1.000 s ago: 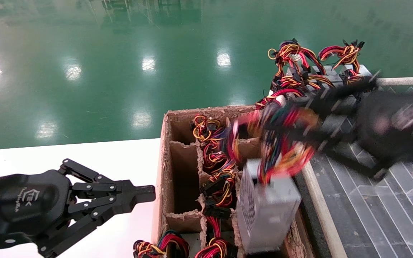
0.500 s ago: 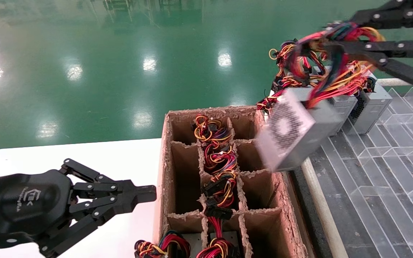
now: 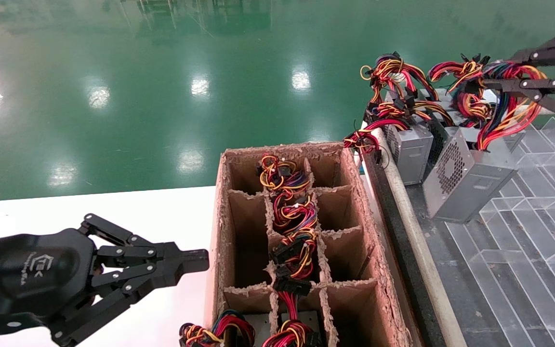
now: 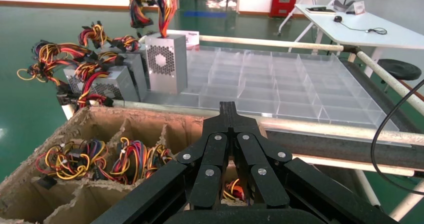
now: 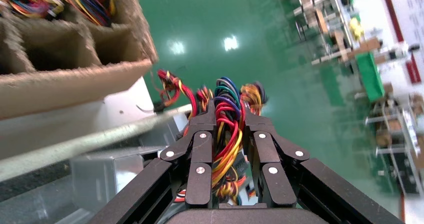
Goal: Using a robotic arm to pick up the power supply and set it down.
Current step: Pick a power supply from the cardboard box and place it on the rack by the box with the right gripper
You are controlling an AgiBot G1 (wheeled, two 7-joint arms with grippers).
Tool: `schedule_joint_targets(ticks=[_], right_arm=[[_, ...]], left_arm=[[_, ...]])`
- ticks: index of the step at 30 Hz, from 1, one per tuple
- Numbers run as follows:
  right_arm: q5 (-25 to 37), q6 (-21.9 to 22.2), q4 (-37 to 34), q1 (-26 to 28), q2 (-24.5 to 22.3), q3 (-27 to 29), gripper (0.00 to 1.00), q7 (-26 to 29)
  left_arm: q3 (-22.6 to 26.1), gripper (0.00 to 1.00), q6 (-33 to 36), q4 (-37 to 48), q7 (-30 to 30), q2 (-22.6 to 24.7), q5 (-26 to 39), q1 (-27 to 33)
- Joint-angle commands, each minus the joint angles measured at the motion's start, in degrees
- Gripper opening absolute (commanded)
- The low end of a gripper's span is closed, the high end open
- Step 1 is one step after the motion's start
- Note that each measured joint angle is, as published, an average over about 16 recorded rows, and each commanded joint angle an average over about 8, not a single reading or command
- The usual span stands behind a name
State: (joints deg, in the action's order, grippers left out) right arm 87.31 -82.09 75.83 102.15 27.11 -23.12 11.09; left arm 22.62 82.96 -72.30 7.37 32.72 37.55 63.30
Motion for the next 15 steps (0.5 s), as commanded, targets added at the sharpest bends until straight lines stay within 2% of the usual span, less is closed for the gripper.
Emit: schedule_joint_targets(ticks=[1,15], right_arm=[[0.99,1.1,-0.23,-1.19,-0.13,-0.3,0.0,0.16],[6.18,8.01,-2.66,-4.77,2.54,-1.6,0.0,-1.89]], left_arm=[[0.0,0.0,0.0,0.0,0.0,0.0,0.0,0.0],[0.0,0.0,0.0,0.0,0.0,0.0,0.0,0.0]])
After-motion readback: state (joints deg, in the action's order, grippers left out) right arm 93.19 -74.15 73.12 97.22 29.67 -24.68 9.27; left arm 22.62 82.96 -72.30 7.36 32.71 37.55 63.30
